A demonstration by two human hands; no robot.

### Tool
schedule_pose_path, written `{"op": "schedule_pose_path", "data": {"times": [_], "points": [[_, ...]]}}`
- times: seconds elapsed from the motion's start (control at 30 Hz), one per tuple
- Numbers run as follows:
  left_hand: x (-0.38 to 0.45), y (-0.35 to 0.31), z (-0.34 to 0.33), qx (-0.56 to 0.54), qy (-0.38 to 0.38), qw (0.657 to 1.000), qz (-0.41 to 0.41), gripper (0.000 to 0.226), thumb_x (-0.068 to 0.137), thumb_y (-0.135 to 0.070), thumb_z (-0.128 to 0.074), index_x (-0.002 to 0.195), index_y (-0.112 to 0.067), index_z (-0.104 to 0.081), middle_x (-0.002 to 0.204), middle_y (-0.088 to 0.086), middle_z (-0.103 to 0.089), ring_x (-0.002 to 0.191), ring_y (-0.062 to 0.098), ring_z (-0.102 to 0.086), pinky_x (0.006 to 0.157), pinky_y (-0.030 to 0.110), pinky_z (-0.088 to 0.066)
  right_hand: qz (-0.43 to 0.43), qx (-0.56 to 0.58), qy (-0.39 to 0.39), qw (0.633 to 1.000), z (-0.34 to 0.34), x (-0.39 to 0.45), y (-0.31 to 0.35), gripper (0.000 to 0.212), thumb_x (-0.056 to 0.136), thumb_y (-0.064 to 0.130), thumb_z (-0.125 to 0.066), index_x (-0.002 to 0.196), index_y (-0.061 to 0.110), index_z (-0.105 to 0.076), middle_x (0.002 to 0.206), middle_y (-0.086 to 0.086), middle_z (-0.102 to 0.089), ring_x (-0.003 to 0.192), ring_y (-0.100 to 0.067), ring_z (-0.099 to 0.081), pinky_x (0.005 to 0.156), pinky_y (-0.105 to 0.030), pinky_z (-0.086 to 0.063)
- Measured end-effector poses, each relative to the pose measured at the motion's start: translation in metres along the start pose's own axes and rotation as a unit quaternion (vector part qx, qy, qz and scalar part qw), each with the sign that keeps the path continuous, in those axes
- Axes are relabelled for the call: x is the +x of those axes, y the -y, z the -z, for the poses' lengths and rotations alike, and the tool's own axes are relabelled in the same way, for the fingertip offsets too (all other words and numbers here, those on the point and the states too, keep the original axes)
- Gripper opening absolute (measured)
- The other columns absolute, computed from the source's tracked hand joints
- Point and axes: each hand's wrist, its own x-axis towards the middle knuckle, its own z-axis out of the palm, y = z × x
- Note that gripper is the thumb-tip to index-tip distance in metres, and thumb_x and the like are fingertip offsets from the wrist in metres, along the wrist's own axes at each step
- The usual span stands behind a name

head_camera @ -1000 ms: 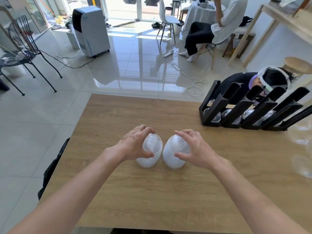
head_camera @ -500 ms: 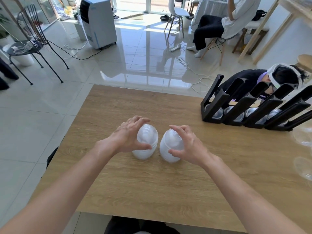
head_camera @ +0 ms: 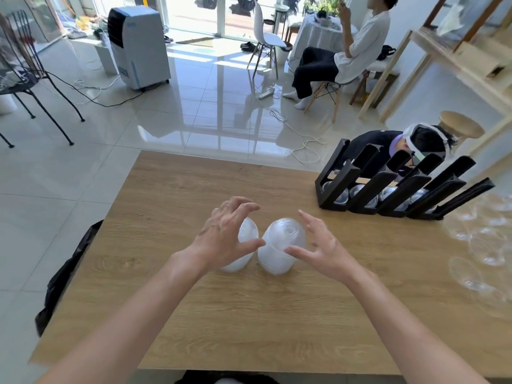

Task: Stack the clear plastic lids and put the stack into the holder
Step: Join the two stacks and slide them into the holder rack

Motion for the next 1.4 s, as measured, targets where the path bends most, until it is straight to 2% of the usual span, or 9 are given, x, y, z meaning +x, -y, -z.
{"op": "schedule_pose_path", "data": {"times": [0.13, 0.27, 0.43, 0.57, 0.73, 0.8, 1.0, 1.2, 1.4], "points": [[-0.013, -0.004, -0.014, -0.023, -0.018, 1.000, -0.010, 0.067, 0.084, -0.048, -0.077, 0.141, -0.022, -0.053, 0.141, -0.003, -0.047, 0.129, 0.020, -0.046, 0.109, 0.036, -0.037, -0.050, 0.057, -0.025, 0.997, 0.000, -0.009, -0.007, 0.093, 0.076, 0.083, -0.067, 0.154, 0.047, -0.031, 0.159, 0.017, -0.038, 0.138, -0.001, -0.042, 0.097, -0.020, -0.042], [-0.015, -0.006, -0.022, -0.018, -0.007, 0.999, -0.027, 0.064, 0.087, -0.047, -0.075, 0.141, -0.021, -0.053, 0.139, -0.004, -0.050, 0.130, 0.019, -0.047, 0.113, 0.035, -0.033, -0.077, 0.098, -0.016, 0.992, -0.002, -0.013, -0.020, 0.095, 0.075, 0.079, -0.072, 0.155, 0.045, -0.032, 0.154, 0.014, -0.045, 0.137, -0.003, -0.046, 0.103, -0.029, -0.043], [0.006, -0.016, -0.023, 0.016, 0.007, 1.000, -0.012, 0.061, 0.091, -0.054, -0.066, 0.143, -0.027, -0.050, 0.142, -0.005, -0.050, 0.134, 0.018, -0.045, 0.113, 0.033, -0.032, -0.092, 0.145, 0.034, 0.985, -0.011, -0.010, -0.043, 0.119, 0.061, 0.067, -0.090, 0.158, 0.042, -0.026, 0.153, 0.010, -0.045, 0.140, -0.006, -0.042, 0.096, -0.021, -0.044], [0.032, -0.035, -0.033, 0.029, 0.069, 0.996, 0.045, 0.069, 0.090, -0.066, -0.059, 0.149, -0.035, -0.039, 0.151, -0.009, -0.041, 0.139, 0.016, -0.040, 0.107, 0.031, -0.035, -0.093, 0.139, 0.060, 0.984, -0.035, -0.007, -0.066, 0.131, 0.053, 0.066, -0.095, 0.157, 0.047, -0.018, 0.154, 0.010, -0.044, 0.142, -0.006, -0.039, 0.118, -0.043, -0.038], [0.055, -0.058, -0.059, 0.041, 0.131, 0.987, 0.087, 0.075, 0.090, -0.067, -0.059, 0.152, -0.035, -0.033, 0.154, -0.011, -0.034, 0.141, 0.013, -0.038, 0.101, 0.029, -0.035, -0.057, 0.095, 0.031, 0.993, -0.069, 0.001, -0.092, 0.133, 0.048, 0.072, -0.090, 0.153, 0.059, -0.010, 0.135, 0.031, -0.039, 0.134, -0.002, -0.038, 0.111, -0.035, -0.040], [0.058, -0.066, -0.070, 0.028, 0.128, 0.985, 0.110, 0.073, 0.090, -0.067, -0.057, 0.152, -0.035, -0.034, 0.155, -0.011, -0.034, 0.142, 0.013, -0.037, 0.108, 0.032, -0.037, -0.040, 0.048, 0.002, 0.998, -0.078, 0.007, -0.099, 0.137, 0.044, 0.079, -0.084, 0.156, 0.049, -0.012, 0.126, 0.029, -0.039, 0.125, -0.006, -0.042, 0.104, -0.032, -0.041], [0.063, -0.074, -0.081, 0.039, 0.141, 0.977, 0.155, 0.066, 0.094, -0.061, -0.058, 0.151, -0.035, -0.038, 0.155, -0.010, -0.034, 0.140, 0.013, -0.038, 0.111, 0.039, -0.040, 0.006, -0.049, -0.028, 0.998, -0.085, 0.023, -0.104, 0.132, 0.045, 0.081, -0.076, 0.153, 0.020, -0.030, 0.143, 0.005, -0.045, 0.134, -0.016, -0.037, 0.112, -0.035, -0.034], [0.065, -0.066, -0.076, 0.037, 0.153, 0.973, 0.168, 0.064, 0.091, -0.063, -0.061, 0.148, -0.042, -0.039, 0.146, -0.015, -0.041, 0.121, 0.011, -0.051, 0.087, 0.025, -0.035, 0.039, -0.069, -0.029, 0.996, -0.080, 0.037, -0.104, 0.128, 0.048, 0.073, -0.085, 0.151, 0.013, -0.039, 0.136, 0.002, -0.051, 0.133, -0.014, -0.037, 0.110, -0.031, -0.029], [0.073, -0.061, -0.070, 0.029, 0.172, 0.968, 0.179, 0.075, 0.087, -0.064, -0.066, 0.151, -0.039, -0.035, 0.146, -0.009, -0.044, 0.122, 0.017, -0.054, 0.096, 0.031, -0.042, 0.033, -0.060, -0.024, 0.997, -0.076, 0.040, -0.104, 0.118, 0.052, 0.071, -0.081, 0.148, 0.017, -0.040, 0.130, 0.005, -0.052, 0.125, -0.014, -0.041, 0.108, -0.033, -0.034]]}}
